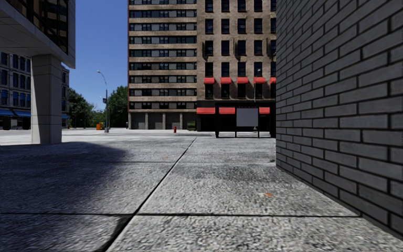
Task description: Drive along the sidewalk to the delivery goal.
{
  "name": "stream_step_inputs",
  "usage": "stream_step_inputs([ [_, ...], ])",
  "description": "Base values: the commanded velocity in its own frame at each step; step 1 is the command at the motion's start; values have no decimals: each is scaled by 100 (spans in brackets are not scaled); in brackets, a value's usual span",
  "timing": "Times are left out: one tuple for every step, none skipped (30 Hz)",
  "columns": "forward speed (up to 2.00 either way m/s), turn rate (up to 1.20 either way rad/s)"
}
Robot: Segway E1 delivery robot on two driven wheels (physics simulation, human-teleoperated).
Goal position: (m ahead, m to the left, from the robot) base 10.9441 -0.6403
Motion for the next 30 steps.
stream_step_inputs([
  [200,0],
  [200,0],
  [200,0],
  [200,0],
  [200,0],
  [200,0],
  [200,0],
  [200,0],
  [200,0],
  [200,0],
  [200,0],
  [200,0],
  [200,0],
  [200,0],
  [200,0],
  [200,0],
  [200,-2],
  [200,-74],
  [200,-74],
  [200,-98],
  [200,-120],
  [200,-120],
  [200,-51],
  [200,-4],
  [200,0],
  [200,0],
  [200,0],
  [200,0],
  [200,0],
  [200,0],
])
